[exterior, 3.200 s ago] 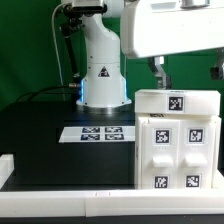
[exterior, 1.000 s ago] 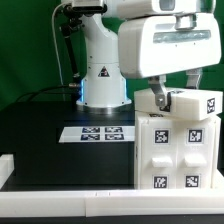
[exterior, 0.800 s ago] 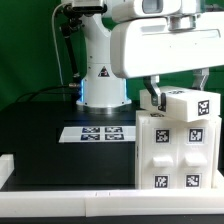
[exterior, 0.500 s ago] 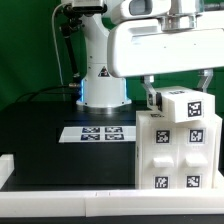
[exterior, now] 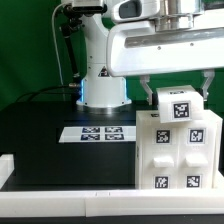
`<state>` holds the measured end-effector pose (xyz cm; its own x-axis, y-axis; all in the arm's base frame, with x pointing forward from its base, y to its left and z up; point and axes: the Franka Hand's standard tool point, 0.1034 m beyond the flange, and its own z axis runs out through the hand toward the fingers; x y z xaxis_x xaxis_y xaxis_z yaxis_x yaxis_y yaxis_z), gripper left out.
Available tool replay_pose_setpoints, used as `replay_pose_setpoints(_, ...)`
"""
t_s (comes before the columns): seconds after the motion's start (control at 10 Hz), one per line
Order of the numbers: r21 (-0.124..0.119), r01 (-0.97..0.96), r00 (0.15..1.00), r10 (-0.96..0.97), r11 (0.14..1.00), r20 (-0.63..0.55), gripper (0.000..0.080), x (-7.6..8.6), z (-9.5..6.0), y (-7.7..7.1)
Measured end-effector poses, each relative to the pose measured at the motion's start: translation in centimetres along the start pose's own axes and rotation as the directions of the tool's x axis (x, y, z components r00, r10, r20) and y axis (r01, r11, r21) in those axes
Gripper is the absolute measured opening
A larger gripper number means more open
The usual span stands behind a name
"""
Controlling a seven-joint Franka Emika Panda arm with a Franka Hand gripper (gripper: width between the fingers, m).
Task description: Assemble cabinet
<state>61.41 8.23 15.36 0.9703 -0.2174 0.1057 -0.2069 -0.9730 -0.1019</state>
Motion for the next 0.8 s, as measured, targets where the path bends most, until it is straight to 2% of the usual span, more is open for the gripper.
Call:
replay_pose_setpoints(0.2, 0.012, -0.297, 0.955, 0.297, 0.955, -0.023, 0.0560, -0.45, -0.15, -0.12)
replay_pose_setpoints(0.4, 0.018, -0.476, 0.879, 0.477, 0.879, -0.018, 0.0560, -0.52, -0.16, -0.09)
replay_pose_setpoints(0.8, 0.025, -0.755, 0.656, 0.755, 0.656, 0.008, 0.0560, -0.58, -0.05, 0.10)
